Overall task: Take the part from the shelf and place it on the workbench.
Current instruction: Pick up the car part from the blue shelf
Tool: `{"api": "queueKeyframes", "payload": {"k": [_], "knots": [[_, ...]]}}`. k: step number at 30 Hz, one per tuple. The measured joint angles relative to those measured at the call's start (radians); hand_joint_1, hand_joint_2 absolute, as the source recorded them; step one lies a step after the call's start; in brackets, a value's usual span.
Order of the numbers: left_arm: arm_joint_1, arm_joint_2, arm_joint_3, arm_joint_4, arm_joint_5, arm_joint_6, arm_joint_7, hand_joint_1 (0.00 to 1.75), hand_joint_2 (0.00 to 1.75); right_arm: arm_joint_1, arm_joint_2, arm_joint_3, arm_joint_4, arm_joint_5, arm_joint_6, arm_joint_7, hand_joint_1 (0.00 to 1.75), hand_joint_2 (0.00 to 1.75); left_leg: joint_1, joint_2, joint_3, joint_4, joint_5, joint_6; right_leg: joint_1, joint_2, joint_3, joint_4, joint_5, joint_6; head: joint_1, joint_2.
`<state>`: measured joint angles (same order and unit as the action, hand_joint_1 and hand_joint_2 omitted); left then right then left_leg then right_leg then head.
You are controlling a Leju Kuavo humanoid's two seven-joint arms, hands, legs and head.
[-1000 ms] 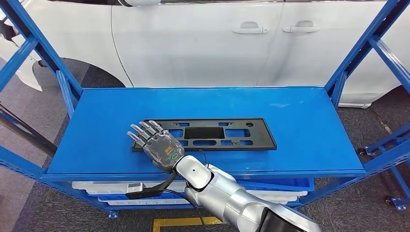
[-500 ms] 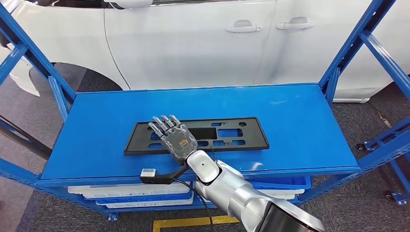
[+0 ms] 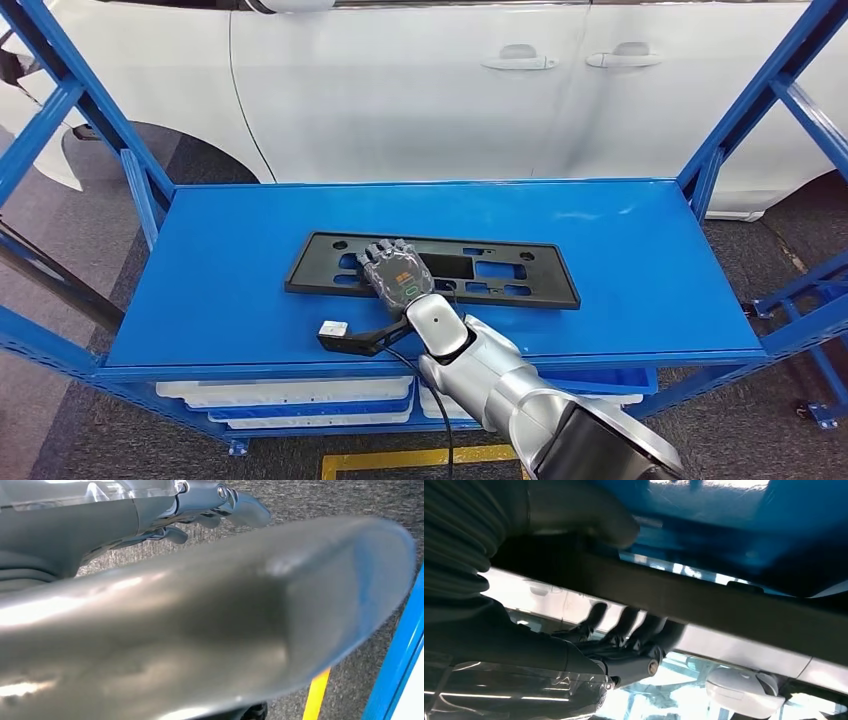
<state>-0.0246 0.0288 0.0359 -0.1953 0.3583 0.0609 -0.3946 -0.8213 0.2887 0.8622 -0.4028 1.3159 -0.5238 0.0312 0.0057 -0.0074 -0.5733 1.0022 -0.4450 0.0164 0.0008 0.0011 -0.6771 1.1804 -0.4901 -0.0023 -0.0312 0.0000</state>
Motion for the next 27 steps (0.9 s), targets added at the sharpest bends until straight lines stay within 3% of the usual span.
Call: {"api": "queueKeyframes", "payload": {"k": [2, 3, 5, 7, 8, 10, 12, 13, 14, 16, 18, 20, 22, 23, 26, 27], "knots": [[-0.003, -0.001, 0.000, 0.000, -0.001, -0.002, -0.002, 0.00, 0.00, -0.009, 0.000, -0.010, 0.001, 0.005, 0.006, 0.006, 1.75, 1.75, -0.007, -0.001, -0.001, 0.003, -0.003, -0.004, 0.007, -0.002, 0.057, -0.129, 0.049, -0.016, -0.001, 0.000], [-0.004, 0.000, 0.001, 0.000, -0.001, -0.004, -0.002, 0.00, 0.00, -0.013, 0.000, -0.016, 0.002, 0.007, 0.009, 0.009, 1.75, 1.75, -0.008, 0.000, -0.002, 0.004, -0.004, -0.008, 0.009, -0.003, 0.069, -0.157, 0.055, -0.020, -0.001, 0.000], [-0.005, 0.002, 0.001, 0.000, -0.001, -0.007, -0.004, 0.00, 0.00, -0.017, -0.001, -0.024, 0.002, 0.009, 0.012, 0.013, 1.75, 1.75, -0.007, 0.001, -0.003, 0.002, -0.004, -0.017, 0.009, -0.003, 0.071, -0.168, 0.055, -0.020, -0.001, 0.000], [-0.005, 0.004, 0.002, 0.000, -0.002, -0.009, -0.005, 0.00, 0.00, -0.018, -0.001, -0.031, 0.003, 0.010, 0.016, 0.017, 1.75, 1.75, -0.006, 0.002, -0.011, 0.024, -0.023, -0.028, 0.002, -0.003, 0.077, -0.179, 0.059, -0.025, -0.002, 0.000], [-0.005, 0.005, 0.002, 0.000, -0.002, -0.009, -0.006, 0.00, 0.00, -0.019, -0.001, -0.033, 0.003, 0.011, 0.018, 0.018, 1.75, 1.75, -0.005, 0.002, -0.027, 0.061, -0.046, -0.033, -0.001, -0.003, 0.080, -0.184, 0.062, -0.027, -0.002, 0.000], [-0.005, 0.006, 0.002, 0.000, -0.002, -0.010, -0.006, 0.00, 0.00, -0.020, -0.001, -0.035, 0.004, 0.013, 0.020, 0.019, 1.75, 1.75, 0.001, 0.002, -0.084, 0.185, -0.107, -0.042, -0.002, -0.004, 0.082, -0.186, 0.062, -0.030, -0.003, 0.000], [-0.004, 0.008, 0.002, 0.000, -0.002, -0.010, -0.006, 0.00, 0.00, -0.018, -0.001, -0.036, 0.007, 0.016, 0.022, 0.021, 1.75, 1.75, 0.007, 0.002, -0.133, 0.281, -0.132, -0.051, -0.002, -0.003, 0.082, -0.185, 0.061, -0.030, -0.003, 0.000], [-0.004, 0.008, 0.002, 0.000, -0.003, -0.011, -0.006, 0.00, 0.00, -0.017, -0.001, -0.038, 0.008, 0.018, 0.023, 0.022, 1.75, 1.75, 0.010, 0.002, -0.135, 0.278, -0.116, -0.054, -0.003, -0.003, 0.083, -0.184, 0.060, -0.029, -0.003, 0.000], [-0.004, 0.009, 0.002, 0.000, -0.003, -0.012, -0.006, 0.00, 0.00, -0.016, -0.001, -0.040, 0.008, 0.020, 0.023, 0.024, 1.75, 1.75, 0.013, 0.002, -0.116, 0.234, -0.082, -0.056, -0.004, -0.002, 0.084, -0.182, 0.058, -0.027, -0.003, 0.000], [-0.006, 0.011, 0.003, 0.000, -0.007, -0.016, -0.008, 0.00, 0.00, -0.018, -0.002, -0.049, 0.008, 0.023, 0.023, 0.028, 1.75, 1.75, 0.015, 0.004, -0.051, 0.092, -0.016, -0.057, -0.004, -0.001, 0.085, -0.175, 0.051, -0.020, -0.003, 0.000], [-0.007, 0.013, 0.003, 0.000, -0.017, -0.018, -0.022, 0.00, 0.87, -0.021, -0.002, -0.064, 0.008, 0.024, 0.020, 0.027, 1.75, 1.75, 0.012, 0.003, -0.015, 0.014, 0.005, -0.048, -0.001, -0.001, 0.082, -0.170, 0.049, -0.011, -0.002, 0.000], [-0.007, 0.013, 0.003, 0.000, -0.030, -0.019, -0.054, 0.00, 1.75, -0.022, -0.004, -0.081, 0.007, 0.023, 0.010, 0.018, 1.75, 1.75, 0.010, 0.001, -0.015, 0.009, 0.002, -0.034, 0.000, -0.001, 0.080, -0.169, 0.050, -0.002, -0.001, 0.000], [-0.006, 0.014, 0.003, 0.000, -0.037, -0.019, -0.081, 0.00, 1.75, -0.022, -0.006, -0.103, 0.000, 0.017, -0.012, 0.001, 1.75, 1.75, 0.013, 0.002, -0.014, 0.004, 0.006, -0.021, -0.002, -0.001, 0.074, -0.153, 0.036, 0.008, 0.000, 0.000], [-0.006, 0.014, 0.003, 0.000, -0.037, -0.019, -0.087, 0.00, 1.75, -0.023, -0.007, -0.115, -0.007, 0.012, -0.030, -0.011, 1.75, 1.75, 0.015, 0.003, -0.013, 0.002, 0.008, -0.015, -0.003, -0.001, 0.059, -0.120, 0.014, 0.012, 0.001, 0.000], [-0.007, 0.014, 0.006, 0.000, -0.034, -0.013, -0.090, 0.00, 1.75, -0.015, -0.012, -0.156, -0.061, -0.022, -0.103, -0.068, 1.75, 1.75, 0.015, 0.005, -0.013, 0.001, 0.009, -0.007, -0.006, -0.001, -0.033, 0.077, -0.079, 0.021, 0.002, 0.000], [-0.006, 0.014, 0.008, 0.000, -0.032, -0.011, -0.090, 0.00, 1.75, -0.006, -0.016, -0.172, -0.098, -0.050, -0.124, -0.101, 1.75, 1.75, 0.014, 0.005, -0.013, 0.002, 0.008, -0.006, -0.007, -0.001, -0.055, 0.122, -0.090, 0.022, 0.002, 0.000]]}}
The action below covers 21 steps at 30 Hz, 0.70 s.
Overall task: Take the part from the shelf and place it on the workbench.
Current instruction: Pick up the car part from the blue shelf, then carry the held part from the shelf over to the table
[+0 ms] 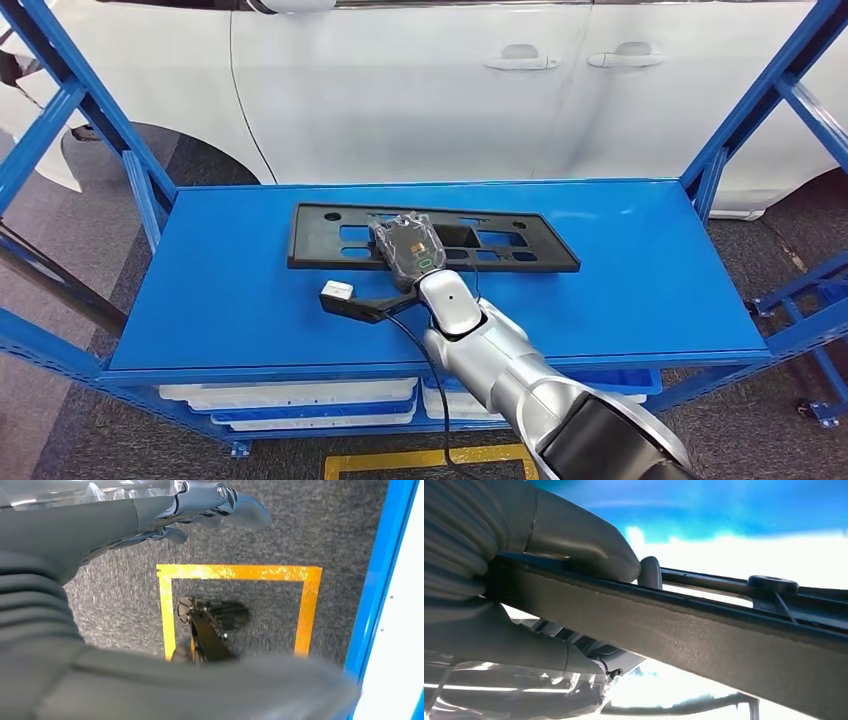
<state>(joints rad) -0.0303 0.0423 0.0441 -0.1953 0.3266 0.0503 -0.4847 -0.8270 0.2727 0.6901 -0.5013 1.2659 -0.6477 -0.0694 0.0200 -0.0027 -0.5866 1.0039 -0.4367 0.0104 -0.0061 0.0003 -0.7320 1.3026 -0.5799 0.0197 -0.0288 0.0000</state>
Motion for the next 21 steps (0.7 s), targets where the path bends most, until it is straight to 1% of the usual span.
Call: {"api": "queueKeyframes", "payload": {"k": [1, 2, 3, 4, 5, 6, 7, 9, 10, 11, 12, 14, 15, 16, 17, 18, 19, 20, 21], "knots": [[0.001, 0.000, 0.003, 0.000, 0.004, 0.001, -0.003, 0.00, 1.75, 0.016, -0.006, -0.018, -0.054, -0.046, -0.013, -0.045, 1.75, 1.75, 0.000, 0.000, 0.000, 0.001, -0.001, 0.000, -0.001, 0.000, -0.004, 0.007, 0.009, 0.000, 0.000, 0.000], [0.002, -0.001, 0.008, 0.000, 0.011, 0.001, -0.013, 0.00, 1.75, 0.037, -0.014, -0.038, -0.129, -0.124, -0.017, -0.108, 1.75, 1.75, 0.000, -0.001, 0.001, 0.002, -0.002, -0.001, -0.001, 0.000, 0.011, -0.026, 0.036, -0.001, 0.000, 0.000], [0.003, -0.002, 0.015, 0.000, 0.020, -0.001, -0.027, 0.00, 1.75, 0.062, -0.024, -0.059, -0.221, -0.229, -0.014, -0.183, 1.75, 1.75, 0.000, -0.003, 0.002, 0.004, -0.004, -0.002, -0.002, 0.000, 0.042, -0.093, 0.073, -0.004, 0.000, 0.000], [0.003, -0.004, 0.023, 0.000, 0.029, -0.003, -0.045, 0.00, 1.75, 0.086, -0.035, -0.079, -0.319, -0.348, -0.002, -0.255, 1.75, 1.75, -0.001, -0.004, 0.002, 0.007, -0.006, -0.005, 0.000, 0.000, 0.077, -0.166, 0.104, -0.008, 0.000, 0.000], [0.003, -0.005, 0.033, 0.000, 0.038, -0.004, -0.063, 0.00, 1.75, 0.108, -0.045, -0.100, -0.420, -0.481, 0.018, -0.321, 1.75, 1.75, -0.003, -0.006, 0.002, 0.010, -0.009, -0.008, 0.000, 0.000, 0.105, -0.226, 0.125, -0.011, 0.000, 0.000], [0.003, -0.006, 0.043, 0.000, 0.046, -0.004, -0.076, 0.00, 1.75, 0.129, -0.052, -0.119, -0.511, -0.611, 0.047, -0.372, 1.75, 1.75, -0.005, -0.008, 0.002, 0.012, -0.012, -0.013, 0.002, 0.000, 0.122, -0.263, 0.133, -0.014, -0.001, 0.000], [0.003, -0.007, 0.053, 0.000, 0.055, -0.004, -0.086, 0.00, 1.75, 0.154, -0.060, -0.139, -0.596, -0.742, 0.088, -0.415, 1.75, 1.75, -0.006, -0.009, 0.002, 0.012, -0.013, -0.019, 0.004, 0.000, 0.129, -0.277, 0.131, -0.018, -0.001, 0.000], [0.006, -0.008, 0.076, 0.000, 0.076, -0.012, -0.099, 0.00, 1.75, 0.216, -0.078, -0.176, -0.756, -1.019, 0.229, -0.493, 1.75, 1.75, -0.004, -0.010, 0.003, 0.009, -0.015, -0.030, 0.004, -0.001, 0.131, -0.285, 0.132, -0.028, -0.001, 0.000], [0.007, -0.009, 0.089, 0.000, 0.087, -0.019, -0.102, 0.00, 1.75, 0.247, -0.091, -0.189, -0.827, -1.139, 0.315, -0.524, 1.75, 1.75, -0.003, -0.008, 0.000, 0.016, -0.023, -0.035, 0.002, -0.001, 0.133, -0.288, 0.134, -0.034, -0.001, 0.000], [0.009, -0.010, 0.101, 0.000, 0.097, -0.028, -0.101, 0.00, 1.75, 0.274, -0.101, -0.198, -0.893, -1.233, 0.400, -0.551, 1.75, 1.75, -0.002, -0.006, -0.009, 0.040, -0.041, -0.039, 0.000, -0.001, 0.134, -0.292, 0.137, -0.039, -0.001, 0.000], [0.009, -0.011, 0.113, 0.000, 0.104, -0.035, -0.097, 0.00, 1.75, 0.296, -0.111, -0.202, -0.950, -1.297, 0.475, -0.573, 1.75, 1.75, -0.001, -0.004, -0.027, 0.086, -0.070, -0.043, -0.002, -0.001, 0.136, -0.295, 0.138, -0.043, -0.002, 0.000], [0.007, -0.012, 0.132, 0.000, 0.112, -0.046, -0.084, 0.00, 1.75, 0.337, -0.128, -0.208, -1.046, -1.378, 0.599, -0.603, 1.75, 1.75, 0.000, -0.002, -0.086, 0.221, -0.136, -0.047, 0.000, -0.001, 0.137, -0.294, 0.136, -0.048, -0.002, 0.000], [0.007, -0.013, 0.138, 0.000, 0.113, -0.048, -0.080, 0.00, 1.75, 0.357, -0.136, -0.209, -1.087, -1.414, 0.655, -0.611, 1.75, 1.75, 0.000, -0.002, -0.112, 0.275, -0.153, -0.049, 0.002, -0.001, 0.138, -0.294, 0.135, -0.049, -0.002, 0.000], [0.009, -0.014, 0.144, 0.000, 0.113, -0.050, -0.078, 0.00, 1.75, 0.378, -0.144, -0.210, -1.123, -1.446, 0.704, -0.614, 1.75, 1.75, 0.000, -0.002, -0.122, 0.295, -0.151, -0.049, 0.003, -0.001, 0.139, -0.293, 0.133, -0.049, -0.002, 0.000], [0.010, -0.015, 0.150, 0.000, 0.113, -0.050, -0.079, 0.00, 1.75, 0.398, -0.150, -0.210, -1.158, -1.470, 0.751, -0.616, 1.75, 1.75, 0.000, -0.002, -0.113, 0.274, -0.128, -0.047, 0.004, -0.001, 0.142, -0.293, 0.131, -0.049, -0.002, 0.000], [0.011, -0.016, 0.156, 0.000, 0.113, -0.050, -0.079, 0.00, 1.75, 0.416, -0.156, -0.210, -1.190, -1.483, 0.791, -0.617, 1.75, 1.75, 0.000, -0.002, -0.084, 0.215, -0.092, -0.044, 0.005, 0.000, 0.145, -0.292, 0.129, -0.048, -0.002, 0.000], [0.012, -0.017, 0.161, 0.000, 0.112, -0.047, -0.079, 0.00, 1.75, 0.433, -0.162, -0.209, -1.221, -1.489, 0.827, -0.618, 1.75, 1.75, -0.001, -0.002, -0.048, 0.140, -0.059, -0.038, 0.005, 0.001, 0.149, -0.292, 0.127, -0.046, -0.002, 0.000], [0.012, -0.018, 0.166, 0.000, 0.109, -0.042, -0.078, 0.00, 1.75, 0.448, -0.168, -0.208, -1.250, -1.489, 0.858, -0.620, 1.75, 1.75, -0.003, -0.002, -0.015, 0.073, -0.035, -0.032, 0.007, 0.001, 0.151, -0.291, 0.124, -0.043, -0.001, 0.000], [0.011, -0.018, 0.169, 0.000, 0.105, -0.036, -0.074, 0.00, 1.75, 0.459, -0.174, -0.205, -1.275, -1.488, 0.884, -0.622, 1.75, 1.75, -0.006, -0.003, 0.007, 0.029, -0.023, -0.027, 0.008, 0.001, 0.152, -0.290, 0.123, -0.039, -0.001, 0.000]]}}
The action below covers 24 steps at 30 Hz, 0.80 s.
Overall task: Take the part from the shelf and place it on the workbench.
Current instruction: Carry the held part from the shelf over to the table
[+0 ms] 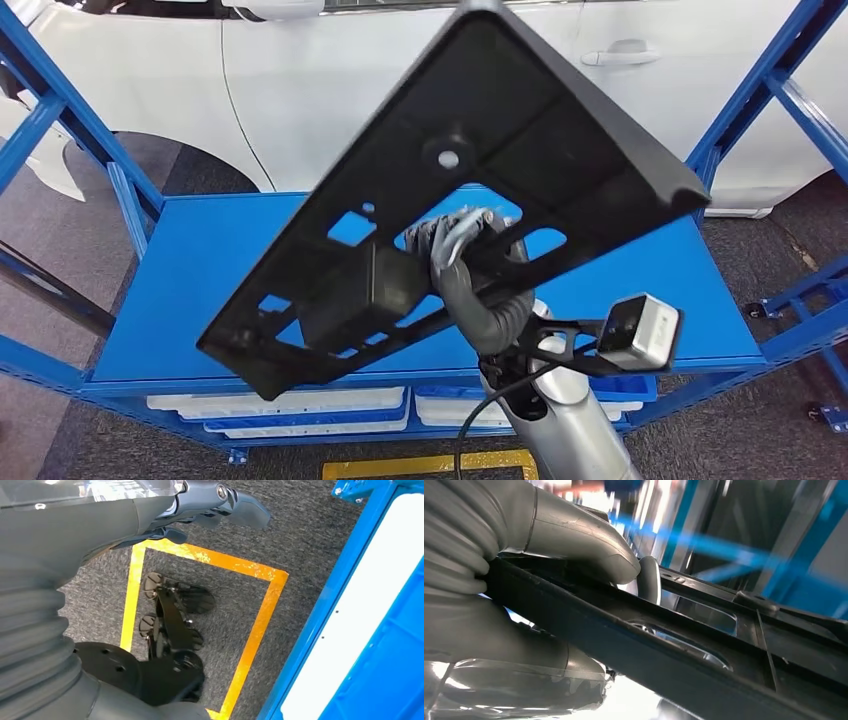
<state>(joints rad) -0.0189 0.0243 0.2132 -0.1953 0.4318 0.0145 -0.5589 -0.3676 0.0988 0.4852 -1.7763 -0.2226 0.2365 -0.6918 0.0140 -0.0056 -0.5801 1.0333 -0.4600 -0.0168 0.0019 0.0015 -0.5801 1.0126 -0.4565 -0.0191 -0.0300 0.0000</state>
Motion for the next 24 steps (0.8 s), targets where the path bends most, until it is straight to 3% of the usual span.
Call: {"api": "queueKeyframes", "payload": {"k": [3, 5, 6, 8, 9, 10, 11, 12, 14, 15, 16, 19, 21, 24], "knots": [[0.000, -0.002, 0.006, 0.000, -0.010, 0.018, 0.013, 0.00, 1.75, 0.025, -0.016, 0.008, -0.051, 0.000, 0.041, -0.002, 1.75, 1.75, -0.004, -0.002, 0.011, -0.025, 0.005, 0.013, 0.001, 0.000, 0.000, -0.001, 0.003, 0.016, 0.000, 0.000], [0.001, -0.004, 0.009, 0.000, -0.016, 0.031, 0.025, 0.00, 1.75, 0.028, -0.027, 0.011, -0.071, 0.000, 0.050, -0.002, 1.75, 1.75, 0.001, 0.001, 0.012, -0.036, 0.017, 0.025, 0.001, 0.000, -0.008, 0.021, -0.019, 0.026, 0.001, 0.000], [0.000, -0.006, 0.009, 0.000, -0.020, 0.038, 0.031, 0.00, 1.75, 0.026, -0.036, 0.014, -0.077, -0.003, 0.051, -0.001, 1.75, 1.75, 0.003, 0.003, 0.010, -0.041, 0.023, 0.030, 0.001, 0.000, -0.024, 0.060, -0.048, 0.030, 0.002, 0.000], [-0.001, -0.008, 0.010, 0.000, -0.026, 0.048, 0.038, 0.00, 1.75, 0.023, -0.056, 0.022, -0.082, -0.014, 0.050, -0.001, 1.75, 1.75, 0.003, 0.004, 0.001, -0.040, 0.030, 0.036, -0.004, 0.000, -0.077, 0.192, -0.125, 0.037, 0.003, 0.000], [-0.001, -0.008, 0.010, 0.000, -0.028, 0.051, 0.040, 0.00, 1.75, 0.023, -0.066, 0.025, -0.082, -0.018, 0.050, -0.001, 1.75, 1.75, 0.003, 0.004, -0.005, -0.038, 0.033, 0.036, -0.006, 0.000, -0.102, 0.255, -0.151, 0.041, 0.003, 0.000], [-0.001, -0.008, 0.010, 0.000, -0.029, 0.052, 0.041, 0.00, 1.75, 0.023, -0.074, 0.027, -0.082, -0.021, 0.049, -0.001, 1.75, 1.75, 0.002, 0.004, -0.011, -0.036, 0.036, 0.036, -0.009, 0.000, -0.112, 0.287, -0.159, 0.043, 0.003, 0.000], [-0.001, -0.009, 0.010, 0.000, -0.030, 0.053, 0.042, 0.00, 1.75, 0.023, -0.080, 0.029, -0.082, -0.022, 0.049, -0.001, 1.75, 1.75, 0.002, 0.004, -0.017, -0.033, 0.039, 0.034, -0.012, 0.000, -0.102, 0.279, -0.148, 0.045, 0.003, 0.000], [0.000, -0.010, 0.010, 0.000, -0.031, 0.054, 0.042, 0.00, 1.75, 0.022, -0.085, 0.031, -0.082, -0.024, 0.049, -0.001, 1.75, 1.75, 0.003, 0.003, -0.022, -0.029, 0.042, 0.032, -0.014, -0.001, -0.071, 0.230, -0.122, 0.046, 0.003, 0.000], [-0.001, -0.011, 0.010, 0.000, -0.033, 0.054, 0.043, 0.00, 1.75, 0.018, -0.091, 0.036, -0.082, -0.029, 0.051, -0.001, 1.75, 1.75, 0.001, 0.002, -0.032, -0.019, 0.046, 0.026, -0.016, 0.000, 0.012, 0.085, -0.068, 0.043, 0.003, 0.000], [-0.002, -0.012, 0.010, 0.000, -0.035, 0.054, 0.043, 0.00, 1.75, 0.014, -0.093, 0.039, -0.082, -0.032, 0.051, 0.000, 1.75, 1.75, 0.000, 0.001, -0.036, -0.015, 0.049, 0.021, -0.015, 0.000, 0.037, 0.035, -0.053, 0.040, 0.003, 0.000], [-0.002, -0.012, 0.010, 0.000, -0.038, 0.054, 0.043, 0.00, 1.75, 0.011, -0.094, 0.042, -0.082, -0.036, 0.050, 0.001, 1.75, 1.75, -0.001, 0.001, -0.040, -0.013, 0.053, 0.014, -0.013, 0.001, 0.047, 0.010, -0.045, 0.035, 0.003, 0.000], [-0.002, -0.012, 0.010, 0.000, -0.044, 0.054, 0.044, 0.00, 1.75, 0.000, -0.097, 0.049, -0.083, -0.045, 0.046, 0.012, 1.75, 1.75, 0.000, 0.000, -0.048, -0.015, 0.063, -0.006, -0.010, 0.000, 0.034, 0.003, -0.026, 0.015, 0.002, 0.000], [-0.002, -0.014, 0.010, 0.000, -0.047, 0.054, 0.047, 0.00, 1.75, -0.009, -0.098, 0.051, -0.085, -0.054, 0.045, 0.019, 1.75, 1.75, 0.003, 0.000, -0.068, 0.029, 0.017, -0.014, -0.014, -0.004, 0.019, -0.003, -0.006, 0.001, 0.001, 0.000], [-0.003, -0.015, 0.010, 0.000, -0.053, 0.054, 0.054, 0.00, 1.75, -0.016, -0.104, 0.052, -0.087, -0.074, 0.045, 0.022, 1.75, 1.75, 0.006, 0.000, -0.125, 0.219, -0.117, -0.023, -0.011, -0.007, -0.017, -0.003, 0.022, -0.006, 0.001, 0.000]]}}
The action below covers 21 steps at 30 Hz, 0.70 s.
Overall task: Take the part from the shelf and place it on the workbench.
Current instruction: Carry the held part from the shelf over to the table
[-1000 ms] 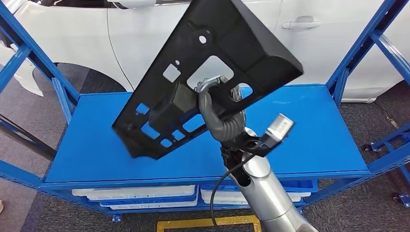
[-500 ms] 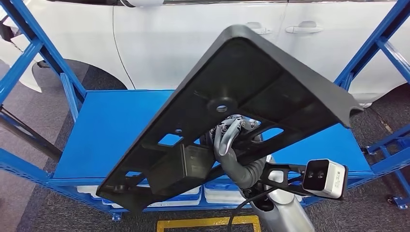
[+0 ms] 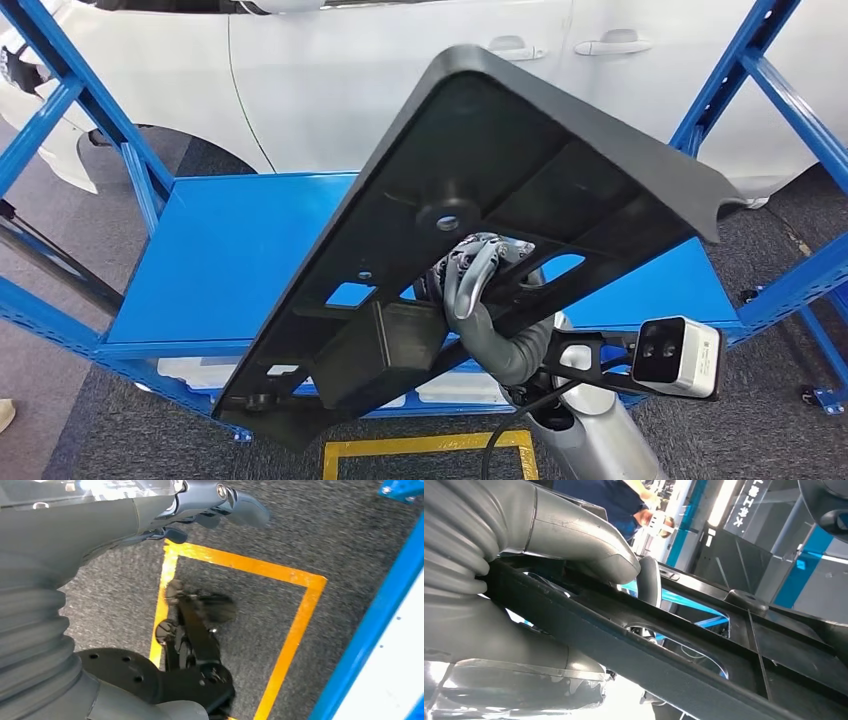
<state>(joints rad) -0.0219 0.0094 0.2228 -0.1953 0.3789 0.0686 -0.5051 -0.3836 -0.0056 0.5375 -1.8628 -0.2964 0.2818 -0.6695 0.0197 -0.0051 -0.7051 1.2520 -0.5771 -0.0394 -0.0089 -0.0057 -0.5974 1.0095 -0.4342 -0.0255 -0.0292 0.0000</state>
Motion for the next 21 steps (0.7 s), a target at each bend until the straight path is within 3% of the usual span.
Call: {"api": "queueKeyframes", "payload": {"k": [1, 2, 3, 5, 7, 10, 11, 12, 13, 15, 16, 17, 18, 19, 20, 21], "knots": [[0.000, 0.000, 0.000, 0.000, -0.002, 0.000, 0.002, 0.00, 1.75, 0.000, -0.003, 0.000, 0.000, -0.004, 0.001, 0.000, 1.75, 1.75, 0.000, 0.000, -0.005, 0.046, -0.025, -0.001, 0.002, 0.000, -0.014, 0.001, 0.010, 0.000, 0.000, 0.000], [0.000, 0.000, 0.000, 0.000, -0.002, 0.000, 0.003, 0.00, 1.75, 0.000, -0.006, 0.000, 0.000, -0.006, 0.002, 0.000, 1.75, 1.75, 0.000, 0.000, 0.010, 0.055, -0.032, -0.001, 0.003, -0.001, -0.027, 0.003, 0.019, 0.000, 0.000, 0.000], [0.000, 0.000, 0.000, 0.000, -0.003, 0.000, 0.005, 0.00, 1.75, 0.000, -0.009, 0.000, 0.000, -0.007, 0.002, 0.000, 1.75, 1.75, 0.000, 0.000, 0.047, 0.019, -0.021, 0.002, 0.004, -0.001, -0.038, 0.004, 0.028, 0.002, 0.000, 0.000], [-0.003, 0.001, 0.000, 0.000, -0.003, 0.000, 0.005, 0.00, 1.75, -0.002, -0.014, 0.000, 0.000, -0.009, 0.003, -0.001, 1.75, 1.75, -0.001, 0.000, 0.161, -0.141, 0.016, 0.010, 0.005, 0.000, -0.055, 0.006, 0.044, 0.006, 0.000, 0.000], [-0.007, 0.001, 0.000, 0.000, -0.003, 0.000, 0.005, 0.00, 1.75, -0.005, -0.018, 0.000, 0.000, -0.012, 0.005, -0.004, 1.75, 1.75, -0.008, -0.001, 0.226, -0.252, 0.041, 0.022, 0.006, -0.001, -0.064, 0.005, 0.061, 0.017, 0.001, 0.000], [-0.006, 0.001, 0.002, 0.000, -0.002, 0.002, 0.006, 0.00, 1.75, -0.007, -0.028, 0.000, 0.004, -0.024, 0.022, -0.015, 1.75, 1.75, -0.014, 0.000, 0.218, -0.262, 0.064, 0.039, 0.002, -0.001, -0.067, -0.003, 0.084, 0.036, 0.001, 0.000], [-0.005, 0.001, 0.003, 0.000, -0.002, 0.004, 0.007, 0.00, 1.75, -0.008, -0.032, -0.002, 0.006, -0.026, 0.033, -0.018, 1.75, 1.75, -0.013, 0.002, 0.212, -0.265, 0.076, 0.046, 0.001, 0.001, -0.072, 0.002, 0.076, 0.042, 0.002, 0.000], [-0.005, 0.001, 0.005, 0.000, -0.001, 0.005, 0.007, 0.00, 1.75, -0.008, -0.034, -0.003, 0.007, -0.028, 0.043, -0.019, 1.75, 1.75, -0.011, 0.005, 0.202, -0.269, 0.090, 0.053, 0.000, 0.002, -0.083, 0.023, 0.048, 0.046, 0.003, 0.000], [-0.005, 0.000, 0.006, 0.000, -0.001, 0.007, 0.008, 0.00, 1.75, -0.008, -0.036, -0.004, 0.009, -0.028, 0.052, -0.021, 1.75, 1.75, -0.008, 0.008, 0.189, -0.272, 0.106, 0.059, -0.002, 0.004, -0.100, 0.064, 0.003, 0.050, 0.005, 0.000], [-0.005, -0.001, 0.008, 0.000, -0.001, 0.013, 0.008, 0.00, 1.75, -0.008, -0.037, -0.005, 0.013, -0.024, 0.059, -0.022, 1.75, 1.75, -0.010, 0.010, 0.157, -0.271, 0.131, 0.065, -0.004, 0.004, -0.137, 0.197, -0.102, 0.057, 0.007, 0.000], [-0.004, -0.001, 0.008, 0.000, -0.002, 0.017, 0.009, 0.00, 1.75, -0.007, -0.037, -0.005, 0.016, -0.020, 0.060, -0.023, 1.75, 1.75, -0.010, 0.010, 0.139, -0.269, 0.143, 0.064, -0.005, 0.004, -0.146, 0.259, -0.128, 0.060, 0.008, 0.000], [-0.004, -0.002, 0.009, 0.000, -0.004, 0.021, 0.011, 0.00, 1.75, -0.008, -0.037, -0.004, 0.017, -0.017, 0.059, -0.023, 1.75, 1.75, -0.010, 0.010, 0.122, -0.266, 0.154, 0.063, -0.005, 0.004, -0.142, 0.295, -0.131, 0.061, 0.008, 0.000], [-0.003, -0.002, 0.010, 0.000, -0.007, 0.026, 0.015, 0.00, 1.75, -0.008, -0.037, -0.004, 0.019, -0.016, 0.057, -0.023, 1.75, 1.75, -0.010, 0.010, 0.104, -0.263, 0.165, 0.062, -0.005, 0.004, -0.120, 0.295, -0.114, 0.062, 0.008, 0.000], [-0.003, -0.003, 0.010, 0.000, -0.010, 0.031, 0.019, 0.00, 1.75, -0.010, -0.038, -0.004, 0.020, -0.015, 0.054, -0.023, 1.75, 1.75, -0.010, 0.010, 0.088, -0.259, 0.175, 0.059, -0.005, 0.004, -0.079, 0.258, -0.089, 0.061, 0.008, 0.000], [-0.003, -0.004, 0.010, 0.000, -0.012, 0.034, 0.023, 0.00, 1.75, -0.013, -0.038, -0.004, 0.021, -0.016, 0.052, -0.023, 1.75, 1.75, -0.010, 0.009, 0.074, -0.253, 0.183, 0.056, -0.005, 0.004, -0.023, 0.193, -0.072, 0.057, 0.008, 0.000], [-0.003, -0.005, 0.011, 0.000, -0.015, 0.036, 0.025, 0.00, 1.75, -0.018, -0.038, -0.004, 0.021, -0.016, 0.049, -0.023, 1.75, 1.75, -0.012, 0.008, 0.062, -0.247, 0.191, 0.052, -0.004, 0.005, 0.037, 0.113, -0.073, 0.053, 0.008, 0.000]]}}
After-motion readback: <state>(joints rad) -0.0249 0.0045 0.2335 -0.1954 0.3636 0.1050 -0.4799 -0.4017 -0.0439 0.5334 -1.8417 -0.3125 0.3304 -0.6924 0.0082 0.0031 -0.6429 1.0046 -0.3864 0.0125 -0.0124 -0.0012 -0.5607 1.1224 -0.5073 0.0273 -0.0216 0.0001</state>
